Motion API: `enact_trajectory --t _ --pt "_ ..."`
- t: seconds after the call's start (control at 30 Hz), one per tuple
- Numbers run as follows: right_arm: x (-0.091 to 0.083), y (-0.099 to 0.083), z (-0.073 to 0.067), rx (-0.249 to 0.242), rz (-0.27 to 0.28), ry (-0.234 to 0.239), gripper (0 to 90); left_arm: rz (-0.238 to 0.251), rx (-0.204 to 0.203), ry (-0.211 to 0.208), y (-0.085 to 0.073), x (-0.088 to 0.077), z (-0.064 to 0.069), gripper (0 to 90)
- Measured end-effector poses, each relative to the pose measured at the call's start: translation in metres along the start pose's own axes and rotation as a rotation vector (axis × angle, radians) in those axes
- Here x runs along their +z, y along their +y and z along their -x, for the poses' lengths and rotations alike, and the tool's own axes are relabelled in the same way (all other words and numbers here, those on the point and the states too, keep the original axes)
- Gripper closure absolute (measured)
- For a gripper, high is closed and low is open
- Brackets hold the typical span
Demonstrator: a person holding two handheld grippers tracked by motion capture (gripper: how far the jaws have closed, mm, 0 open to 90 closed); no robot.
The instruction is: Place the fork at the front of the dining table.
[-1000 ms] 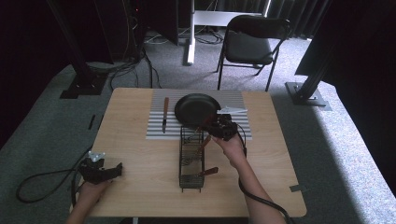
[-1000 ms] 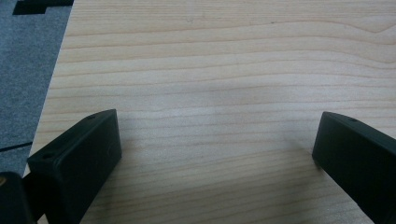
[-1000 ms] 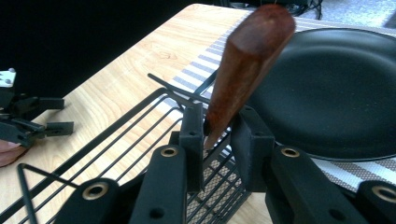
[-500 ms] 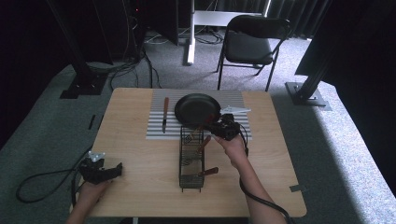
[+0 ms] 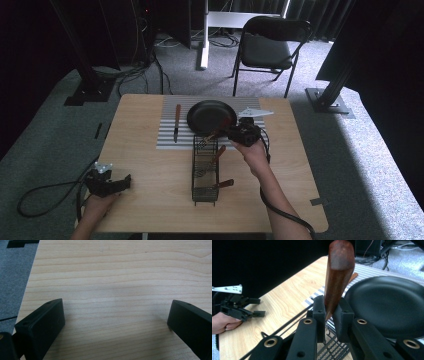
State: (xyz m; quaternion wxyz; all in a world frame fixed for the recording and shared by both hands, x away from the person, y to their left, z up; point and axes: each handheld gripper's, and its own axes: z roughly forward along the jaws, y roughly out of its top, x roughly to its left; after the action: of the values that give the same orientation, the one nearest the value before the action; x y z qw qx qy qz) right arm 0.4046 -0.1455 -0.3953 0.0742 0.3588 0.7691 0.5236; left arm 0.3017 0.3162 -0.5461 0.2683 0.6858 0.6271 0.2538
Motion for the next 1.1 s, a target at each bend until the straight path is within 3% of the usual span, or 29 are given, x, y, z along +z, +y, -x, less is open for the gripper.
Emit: enact_trajectory --t 0.47,0.7,0.93,1.1 --pt "-0.032 0.020 -0.007 -0.027 0.046 -0.001 81.0 0.000 0.000 0.001 0.000 0.000 0.000 1.0" --pt "-0.056 0.031 -0.006 -0.026 0.092 -0.002 80.9 -0.001 0.000 0.000 0.000 0.000 0.000 1.0" --pt "-0.079 0.038 0.001 -0.006 0.138 -0.012 80.9 -0.001 0.000 0.000 0.000 0.000 0.000 1.0" --pt "-0.088 0.036 0.013 0.019 0.147 -0.051 80.9 -0.001 0.000 0.000 0.000 0.000 0.000 1.0"
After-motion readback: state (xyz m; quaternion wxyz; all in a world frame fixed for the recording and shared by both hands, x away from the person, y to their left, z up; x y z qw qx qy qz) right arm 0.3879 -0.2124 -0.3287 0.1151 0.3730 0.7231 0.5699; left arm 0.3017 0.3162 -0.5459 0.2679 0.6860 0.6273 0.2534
